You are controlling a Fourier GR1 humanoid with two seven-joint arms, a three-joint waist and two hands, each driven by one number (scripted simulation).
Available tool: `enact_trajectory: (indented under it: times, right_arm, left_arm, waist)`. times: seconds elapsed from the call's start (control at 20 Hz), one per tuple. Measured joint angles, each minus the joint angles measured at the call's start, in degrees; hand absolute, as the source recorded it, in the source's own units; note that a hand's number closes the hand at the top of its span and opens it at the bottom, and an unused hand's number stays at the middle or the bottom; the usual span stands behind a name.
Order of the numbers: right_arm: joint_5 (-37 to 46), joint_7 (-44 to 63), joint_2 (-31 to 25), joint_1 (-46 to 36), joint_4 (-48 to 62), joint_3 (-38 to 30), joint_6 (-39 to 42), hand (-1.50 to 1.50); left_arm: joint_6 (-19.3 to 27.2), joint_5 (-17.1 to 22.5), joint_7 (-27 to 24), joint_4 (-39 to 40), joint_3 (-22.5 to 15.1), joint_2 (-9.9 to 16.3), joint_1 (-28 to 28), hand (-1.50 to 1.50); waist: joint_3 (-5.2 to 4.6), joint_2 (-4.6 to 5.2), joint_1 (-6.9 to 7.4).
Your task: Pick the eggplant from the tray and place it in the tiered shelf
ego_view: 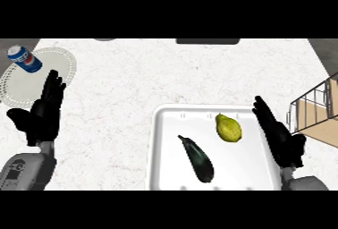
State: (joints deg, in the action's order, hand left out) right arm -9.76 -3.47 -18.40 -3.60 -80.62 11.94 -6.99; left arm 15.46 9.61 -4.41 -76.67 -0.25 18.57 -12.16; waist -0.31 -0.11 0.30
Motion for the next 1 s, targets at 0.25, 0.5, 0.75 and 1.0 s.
enact_trajectory:
  times: [0.25,0.5,0.75,1.0]
  right_arm:
    - [7.8,5.8,8.0,-7.7,0.5,7.7,-6.1,1.5]
    - [23.4,13.1,6.7,-11.0,6.1,10.9,-19.0,-1.5]
    - [37.5,26.1,14.3,-11.0,6.8,22.1,-30.3,-1.5]
    - [51.1,45.0,17.1,-14.7,6.8,30.1,-31.0,-1.5]
  left_arm:
    - [-3.4,-0.1,2.7,0.5,-0.5,2.2,2.2,0.0]
    - [-6.8,0.6,5.0,2.1,-1.5,3.7,5.4,0.0]
    - [-9.8,2.5,6.6,1.0,-0.7,5.2,8.1,0.0]
    - [-10.9,3.1,7.1,-0.2,-0.4,5.6,10.5,0.0]
  waist:
    - [0.19,0.1,1.07]
    - [-0.33,-0.15,1.22]
    - [0.0,-0.28,0.87]
    - [0.06,-0.53,0.2]
